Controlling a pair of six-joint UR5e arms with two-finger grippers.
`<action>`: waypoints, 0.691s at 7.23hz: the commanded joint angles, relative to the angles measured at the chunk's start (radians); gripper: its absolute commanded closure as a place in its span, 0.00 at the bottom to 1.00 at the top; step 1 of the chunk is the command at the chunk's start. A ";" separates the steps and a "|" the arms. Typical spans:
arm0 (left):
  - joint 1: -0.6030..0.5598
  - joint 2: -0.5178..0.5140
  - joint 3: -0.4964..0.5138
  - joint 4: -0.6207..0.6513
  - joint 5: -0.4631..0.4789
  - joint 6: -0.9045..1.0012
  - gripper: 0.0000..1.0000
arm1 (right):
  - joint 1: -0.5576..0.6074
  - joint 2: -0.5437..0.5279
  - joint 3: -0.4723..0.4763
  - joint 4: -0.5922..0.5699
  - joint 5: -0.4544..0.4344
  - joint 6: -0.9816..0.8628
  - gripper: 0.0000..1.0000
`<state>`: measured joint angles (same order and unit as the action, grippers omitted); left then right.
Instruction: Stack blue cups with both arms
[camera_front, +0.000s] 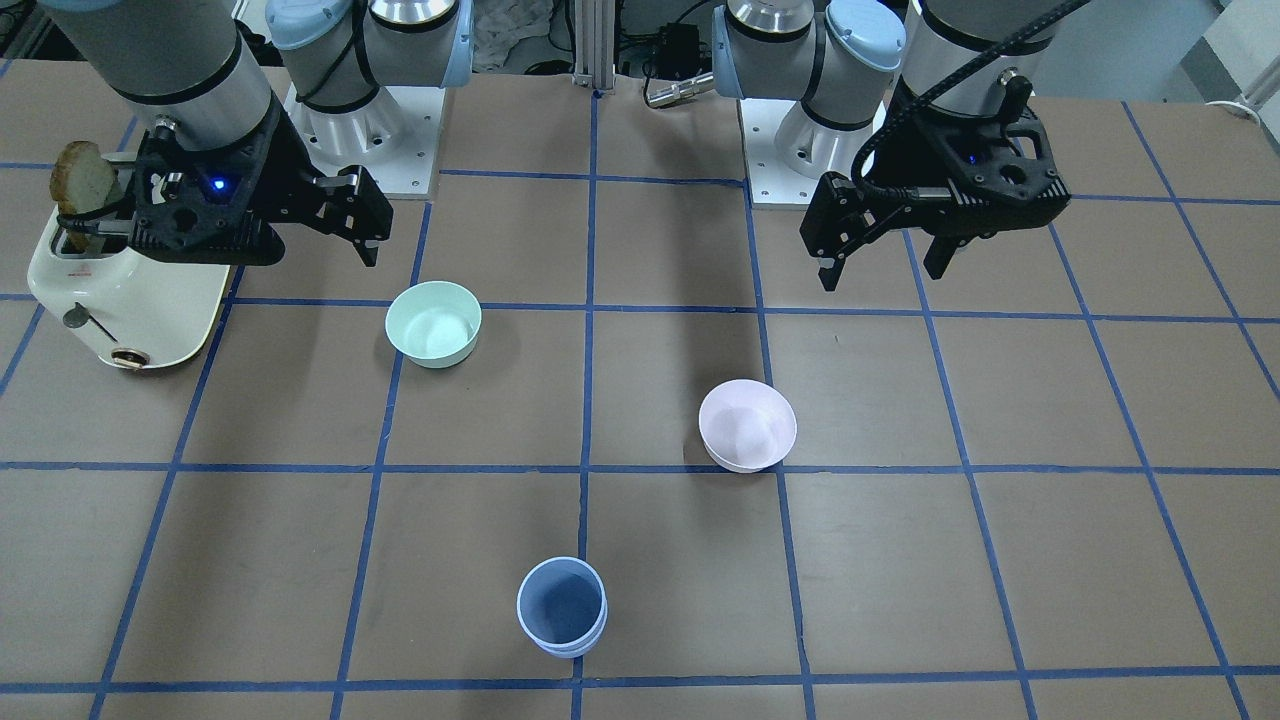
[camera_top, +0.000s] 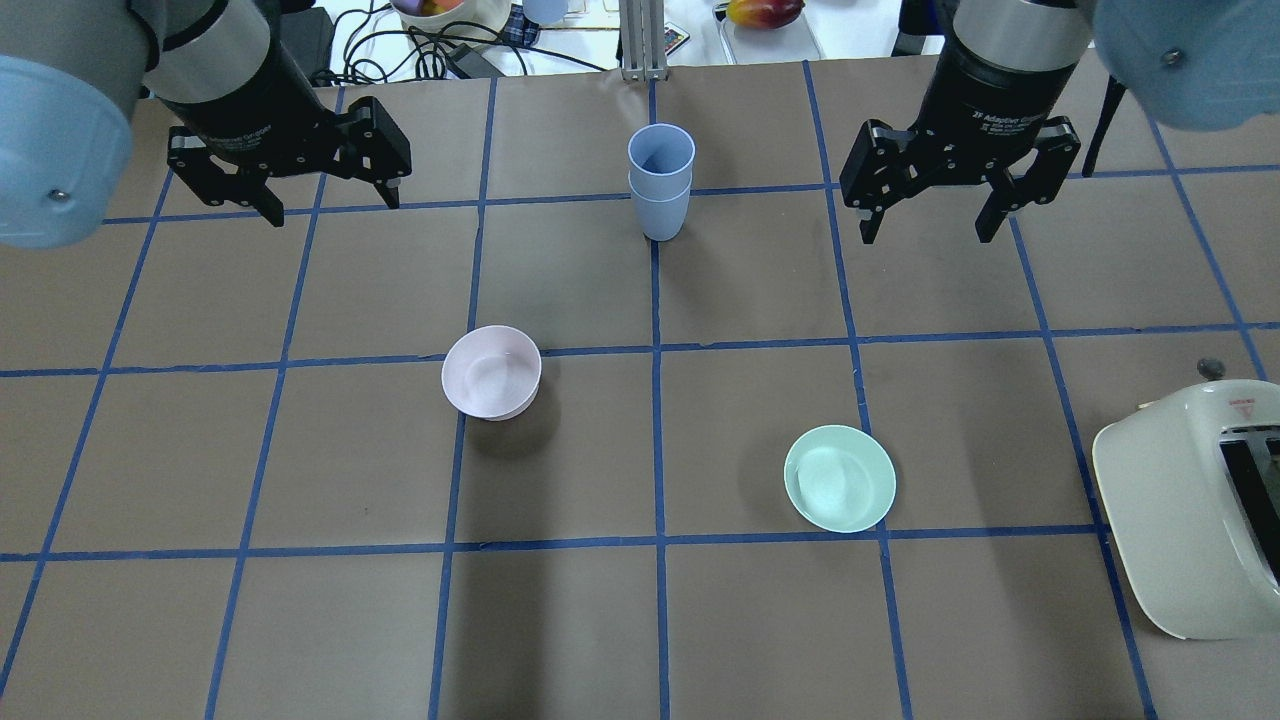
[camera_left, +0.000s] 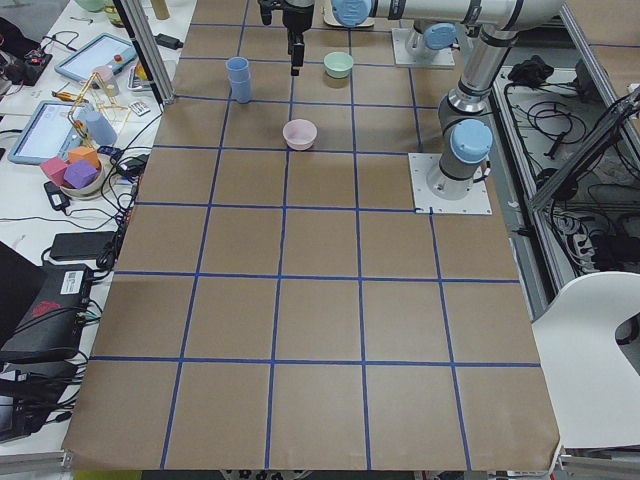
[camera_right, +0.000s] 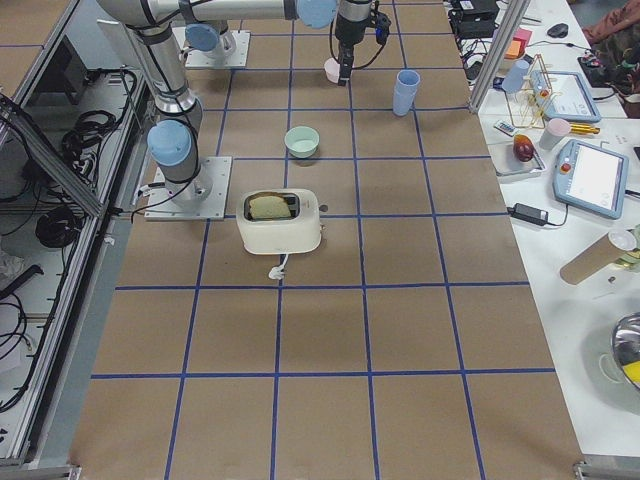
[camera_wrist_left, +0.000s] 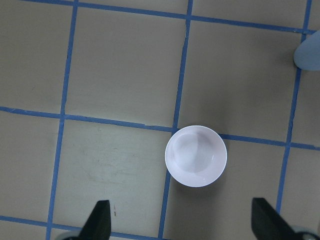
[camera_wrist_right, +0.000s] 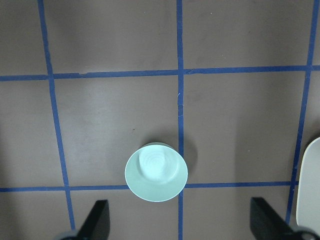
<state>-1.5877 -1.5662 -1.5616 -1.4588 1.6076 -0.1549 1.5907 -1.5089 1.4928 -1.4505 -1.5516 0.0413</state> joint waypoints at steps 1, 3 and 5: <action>0.000 0.001 0.000 0.000 0.000 0.000 0.00 | -0.003 -0.008 0.001 0.008 -0.007 0.000 0.00; 0.000 0.001 0.000 0.000 0.000 0.000 0.00 | -0.002 -0.016 0.006 0.005 -0.005 0.002 0.00; 0.000 0.001 0.000 0.000 0.000 0.000 0.00 | -0.002 -0.016 0.009 0.004 -0.005 0.002 0.00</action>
